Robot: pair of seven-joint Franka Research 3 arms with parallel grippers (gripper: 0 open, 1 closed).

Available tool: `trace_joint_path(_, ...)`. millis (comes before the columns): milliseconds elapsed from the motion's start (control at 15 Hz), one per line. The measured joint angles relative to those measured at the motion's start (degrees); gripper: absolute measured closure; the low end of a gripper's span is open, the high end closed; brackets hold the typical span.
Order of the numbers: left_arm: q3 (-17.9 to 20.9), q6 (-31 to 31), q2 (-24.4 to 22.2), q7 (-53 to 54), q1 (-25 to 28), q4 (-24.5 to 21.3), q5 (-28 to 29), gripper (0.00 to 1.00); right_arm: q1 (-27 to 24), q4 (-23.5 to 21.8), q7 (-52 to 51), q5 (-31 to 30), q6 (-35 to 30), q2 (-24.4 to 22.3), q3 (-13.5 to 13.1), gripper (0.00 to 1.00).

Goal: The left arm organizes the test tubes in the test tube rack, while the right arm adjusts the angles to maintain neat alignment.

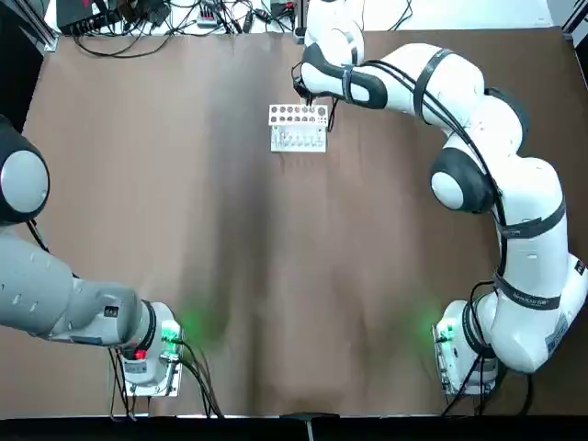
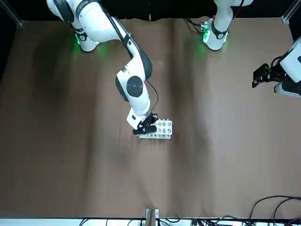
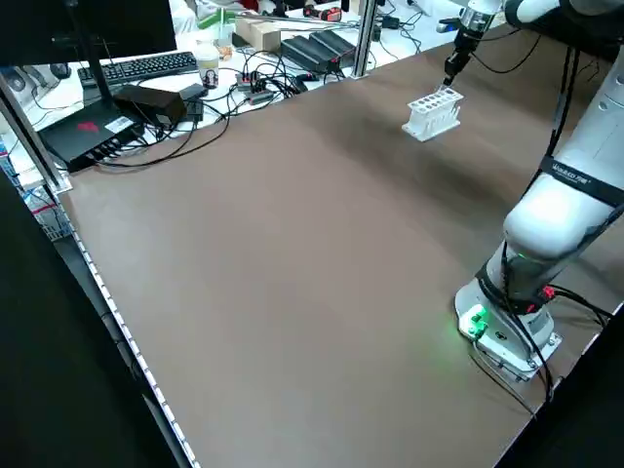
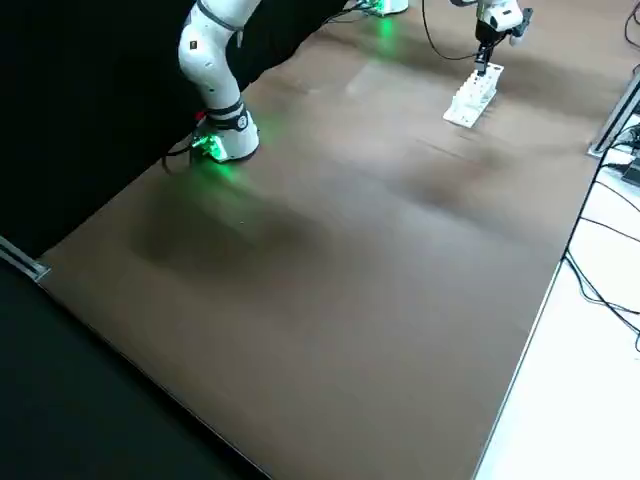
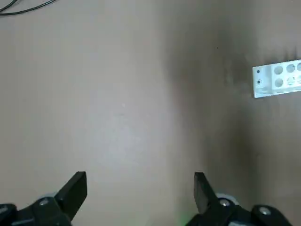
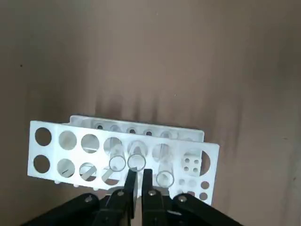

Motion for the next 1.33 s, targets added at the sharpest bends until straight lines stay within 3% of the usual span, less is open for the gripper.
trace_joint_path(1333,-0.1,0.0,1.2,-0.1,-1.7,-0.1,0.0,0.0,0.4,0.3,0.2,0.0,0.8,0.0,0.5,0.88)
